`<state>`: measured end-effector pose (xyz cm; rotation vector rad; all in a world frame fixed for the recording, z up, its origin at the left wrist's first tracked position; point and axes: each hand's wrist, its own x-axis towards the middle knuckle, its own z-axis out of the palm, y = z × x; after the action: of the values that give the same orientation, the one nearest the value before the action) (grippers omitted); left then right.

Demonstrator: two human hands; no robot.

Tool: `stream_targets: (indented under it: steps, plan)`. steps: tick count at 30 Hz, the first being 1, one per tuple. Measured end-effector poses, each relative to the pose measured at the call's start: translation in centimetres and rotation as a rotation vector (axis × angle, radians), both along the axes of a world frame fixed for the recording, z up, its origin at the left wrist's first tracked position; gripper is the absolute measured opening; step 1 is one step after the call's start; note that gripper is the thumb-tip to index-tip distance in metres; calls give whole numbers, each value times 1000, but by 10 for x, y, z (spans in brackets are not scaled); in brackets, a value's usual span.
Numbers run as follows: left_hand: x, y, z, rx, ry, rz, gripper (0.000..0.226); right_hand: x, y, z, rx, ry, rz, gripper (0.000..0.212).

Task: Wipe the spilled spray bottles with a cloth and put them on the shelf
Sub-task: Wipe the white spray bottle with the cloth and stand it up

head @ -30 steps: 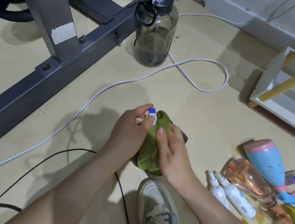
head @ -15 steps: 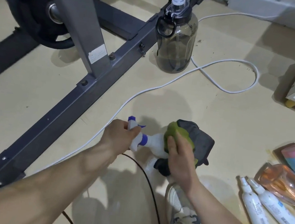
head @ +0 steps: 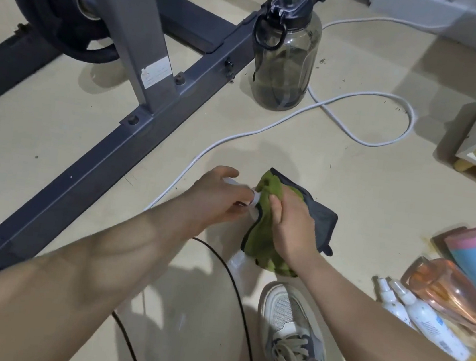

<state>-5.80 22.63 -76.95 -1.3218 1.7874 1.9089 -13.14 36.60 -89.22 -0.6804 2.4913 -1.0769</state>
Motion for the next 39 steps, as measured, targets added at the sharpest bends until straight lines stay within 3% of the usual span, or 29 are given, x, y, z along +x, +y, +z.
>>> stream_targets:
  steps: [2,6,9,11,14,19,21,24,26,28,31,33,35,37,39]
  plan:
    - [1,-8,4,-92,-56,-232,60,-8,2,3,-45,4,-4,43]
    - [3,-20,6,-757,-199,-734,35,-13,16,-1,-72,-12,0,32]
    - [-1,-14,9,-1139,-373,-958,51,-8,22,3,-132,-103,-31,27]
    - [-9,-6,8,-1129,-398,-921,59,2,17,12,-223,-117,-16,25]
    - [-20,12,7,-999,-294,-859,51,18,15,14,-270,-43,69,36]
    - [-10,24,14,-927,-66,-654,39,8,31,-9,-47,80,144,43]
    - [-4,23,12,-896,-23,-610,35,-7,31,-15,-51,-6,93,40]
    - [2,20,3,-838,-11,-539,18,-19,22,3,-77,-204,-171,32]
    - [2,19,-5,-775,-12,-467,15,-8,15,27,-205,-134,-165,25]
    - [2,22,-13,-706,-31,-437,20,17,11,37,-288,3,20,26]
    - [16,29,-28,-674,-78,-377,29,40,13,16,-91,97,98,45]
    - [26,30,-32,-663,-112,-340,35,20,13,5,58,168,99,46]
    - [29,29,-33,-695,-115,-365,38,-7,16,-7,66,74,31,48]
    - [28,28,-33,-833,-94,-510,32,-42,24,-19,70,-147,-73,42]
    - [26,29,-29,-961,-100,-686,21,-64,32,-20,170,-252,-59,39]
